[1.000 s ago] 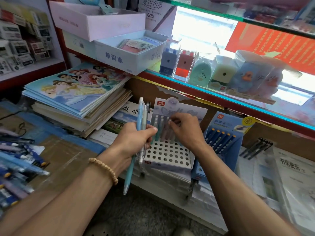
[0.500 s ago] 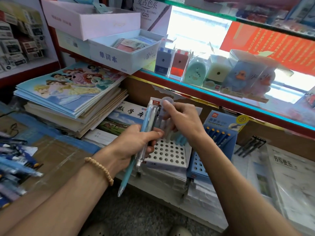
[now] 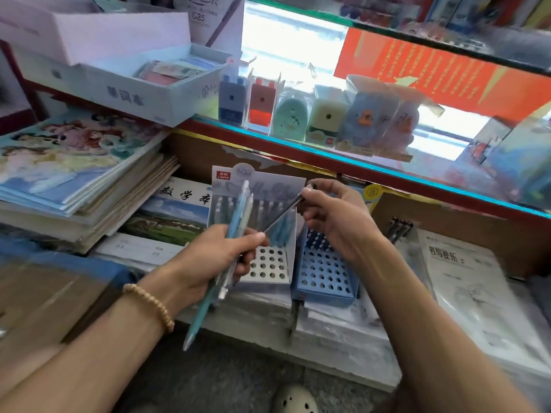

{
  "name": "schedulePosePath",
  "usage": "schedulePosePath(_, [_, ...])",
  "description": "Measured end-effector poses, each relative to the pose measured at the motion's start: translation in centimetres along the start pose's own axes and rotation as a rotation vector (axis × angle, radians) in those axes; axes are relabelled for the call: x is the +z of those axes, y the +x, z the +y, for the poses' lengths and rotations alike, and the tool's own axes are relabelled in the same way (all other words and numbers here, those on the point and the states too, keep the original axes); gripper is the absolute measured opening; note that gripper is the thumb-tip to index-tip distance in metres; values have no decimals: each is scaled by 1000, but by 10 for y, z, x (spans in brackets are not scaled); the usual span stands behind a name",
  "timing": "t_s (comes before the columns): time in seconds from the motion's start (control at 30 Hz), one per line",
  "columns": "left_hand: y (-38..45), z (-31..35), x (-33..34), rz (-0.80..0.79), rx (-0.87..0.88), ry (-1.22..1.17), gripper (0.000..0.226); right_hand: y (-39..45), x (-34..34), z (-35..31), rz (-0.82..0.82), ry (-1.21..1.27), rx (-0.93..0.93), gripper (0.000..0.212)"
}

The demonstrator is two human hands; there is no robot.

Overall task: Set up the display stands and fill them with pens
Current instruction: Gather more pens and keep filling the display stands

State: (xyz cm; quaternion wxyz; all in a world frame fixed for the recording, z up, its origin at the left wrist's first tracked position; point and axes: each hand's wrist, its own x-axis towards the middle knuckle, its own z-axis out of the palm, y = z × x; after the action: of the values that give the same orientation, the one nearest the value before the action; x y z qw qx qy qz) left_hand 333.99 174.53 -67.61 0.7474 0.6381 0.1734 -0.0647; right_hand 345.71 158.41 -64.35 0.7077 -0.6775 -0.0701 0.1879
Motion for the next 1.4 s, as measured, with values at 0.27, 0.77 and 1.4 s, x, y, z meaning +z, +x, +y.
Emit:
schedulePosePath(0.27, [27, -4, 45, -64, 36, 115, 20, -12, -71, -18, 398, -126, -204, 11])
schedulePosePath(0.77, [54, -14, 131, -257, 41, 159, 18, -20, -194, 7, 905, -893, -277, 26])
schedulePosePath(1.4, [62, -19, 140, -245, -19, 197, 24, 22, -211, 41, 689, -1003, -170, 21])
